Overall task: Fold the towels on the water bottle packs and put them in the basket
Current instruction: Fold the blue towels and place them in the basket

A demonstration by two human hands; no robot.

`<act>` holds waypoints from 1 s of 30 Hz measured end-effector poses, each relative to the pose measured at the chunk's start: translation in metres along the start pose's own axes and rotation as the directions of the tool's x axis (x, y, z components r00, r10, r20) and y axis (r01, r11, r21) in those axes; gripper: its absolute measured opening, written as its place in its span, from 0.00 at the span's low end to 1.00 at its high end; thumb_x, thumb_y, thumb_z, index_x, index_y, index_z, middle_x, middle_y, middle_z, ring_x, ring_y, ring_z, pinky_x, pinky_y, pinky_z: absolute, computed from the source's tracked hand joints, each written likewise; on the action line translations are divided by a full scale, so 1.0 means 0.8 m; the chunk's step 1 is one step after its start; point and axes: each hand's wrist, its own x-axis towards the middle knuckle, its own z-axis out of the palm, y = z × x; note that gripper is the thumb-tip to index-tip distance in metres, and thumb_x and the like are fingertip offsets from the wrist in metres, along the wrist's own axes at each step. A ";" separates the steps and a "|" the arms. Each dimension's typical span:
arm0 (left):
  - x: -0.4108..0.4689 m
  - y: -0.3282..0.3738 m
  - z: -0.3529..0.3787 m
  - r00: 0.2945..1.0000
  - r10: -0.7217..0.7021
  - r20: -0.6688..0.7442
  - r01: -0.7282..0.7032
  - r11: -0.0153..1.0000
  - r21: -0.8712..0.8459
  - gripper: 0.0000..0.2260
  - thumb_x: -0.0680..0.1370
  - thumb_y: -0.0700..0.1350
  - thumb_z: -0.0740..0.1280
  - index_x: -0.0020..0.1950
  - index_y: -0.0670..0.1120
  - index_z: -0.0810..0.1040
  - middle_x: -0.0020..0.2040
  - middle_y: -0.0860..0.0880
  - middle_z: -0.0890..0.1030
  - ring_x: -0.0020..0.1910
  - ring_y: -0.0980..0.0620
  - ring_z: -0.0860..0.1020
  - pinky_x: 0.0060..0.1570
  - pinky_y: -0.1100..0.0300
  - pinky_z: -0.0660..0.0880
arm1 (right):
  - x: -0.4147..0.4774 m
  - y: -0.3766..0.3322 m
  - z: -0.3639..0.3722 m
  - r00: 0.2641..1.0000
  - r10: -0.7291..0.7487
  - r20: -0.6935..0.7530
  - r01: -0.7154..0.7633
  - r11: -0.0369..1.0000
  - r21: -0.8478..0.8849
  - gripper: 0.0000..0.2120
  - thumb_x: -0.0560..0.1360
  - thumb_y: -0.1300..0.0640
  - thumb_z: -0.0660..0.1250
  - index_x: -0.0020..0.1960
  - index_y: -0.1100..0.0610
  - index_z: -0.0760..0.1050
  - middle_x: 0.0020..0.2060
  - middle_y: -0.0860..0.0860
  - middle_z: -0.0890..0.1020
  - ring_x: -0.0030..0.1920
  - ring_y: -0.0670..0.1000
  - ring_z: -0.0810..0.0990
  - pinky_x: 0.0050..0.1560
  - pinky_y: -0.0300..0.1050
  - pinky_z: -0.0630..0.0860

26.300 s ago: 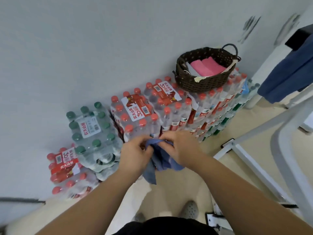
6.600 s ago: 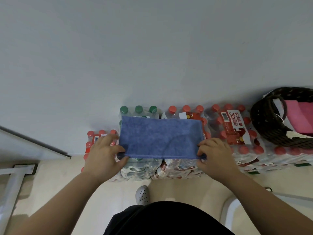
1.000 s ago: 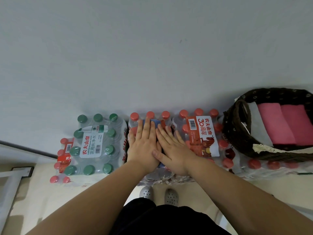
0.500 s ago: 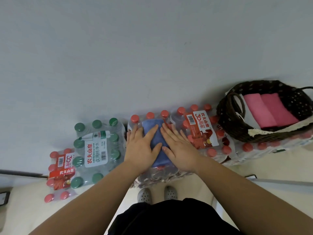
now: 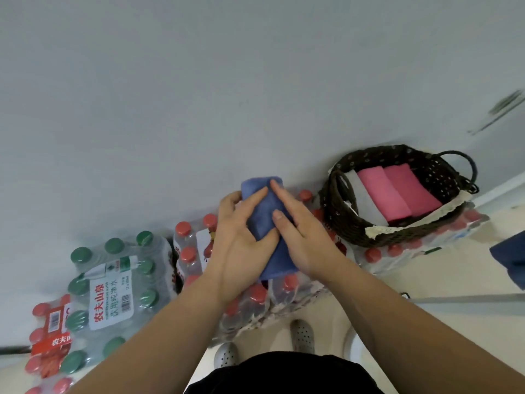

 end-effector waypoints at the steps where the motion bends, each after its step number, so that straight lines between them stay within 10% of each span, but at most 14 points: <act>1: 0.007 0.016 0.010 1.000 0.019 0.001 -0.019 0.999 -0.039 0.26 0.76 0.45 0.71 0.71 0.60 0.68 0.67 0.55 0.64 0.59 0.62 0.74 0.56 0.70 0.74 | 0.001 -0.005 -0.020 1.000 -0.008 -0.014 0.009 0.999 0.052 0.23 0.84 0.52 0.57 0.77 0.39 0.60 0.74 0.40 0.65 0.72 0.37 0.65 0.71 0.35 0.63; 8: 0.067 0.093 0.111 0.992 0.110 0.061 -0.110 0.994 -0.003 0.26 0.77 0.49 0.71 0.73 0.58 0.69 0.68 0.54 0.65 0.61 0.67 0.71 0.54 0.72 0.74 | 0.007 0.012 -0.168 0.979 -0.072 -0.189 0.100 0.985 0.142 0.20 0.84 0.54 0.58 0.74 0.42 0.67 0.69 0.38 0.70 0.67 0.34 0.70 0.63 0.32 0.71; 13: 0.108 0.091 0.173 0.987 0.142 0.073 -0.160 0.887 0.433 0.24 0.76 0.57 0.63 0.71 0.54 0.72 0.70 0.49 0.70 0.69 0.50 0.68 0.70 0.60 0.62 | 0.027 0.086 -0.265 0.969 -0.024 -0.246 -0.004 0.993 -0.114 0.17 0.84 0.55 0.58 0.72 0.44 0.69 0.68 0.47 0.71 0.66 0.45 0.70 0.64 0.40 0.66; 23: 0.097 0.059 0.213 0.994 -0.051 0.099 -0.025 0.769 0.639 0.29 0.80 0.54 0.58 0.80 0.50 0.58 0.80 0.54 0.55 0.77 0.52 0.58 0.75 0.49 0.59 | 0.072 0.159 -0.251 0.989 0.081 0.123 -0.036 0.944 -0.327 0.24 0.84 0.50 0.55 0.80 0.48 0.57 0.71 0.57 0.64 0.53 0.51 0.74 0.56 0.39 0.67; 26: 0.096 0.057 0.218 0.994 -0.054 0.098 -0.023 0.755 0.655 0.29 0.80 0.52 0.60 0.80 0.49 0.56 0.81 0.53 0.54 0.77 0.51 0.57 0.75 0.46 0.60 | 0.068 0.161 -0.248 0.992 0.063 0.108 0.024 0.750 -0.661 0.28 0.84 0.42 0.50 0.81 0.47 0.48 0.76 0.59 0.55 0.67 0.58 0.69 0.67 0.50 0.66; 30: 0.096 0.054 0.223 0.993 -0.065 0.096 -0.021 0.715 0.699 0.29 0.82 0.51 0.60 0.81 0.49 0.53 0.81 0.54 0.51 0.78 0.53 0.54 0.77 0.46 0.53 | 0.070 0.163 -0.248 0.973 -0.127 0.192 0.229 0.461 -0.857 0.34 0.81 0.37 0.40 0.81 0.53 0.44 0.81 0.55 0.44 0.80 0.57 0.41 0.77 0.61 0.40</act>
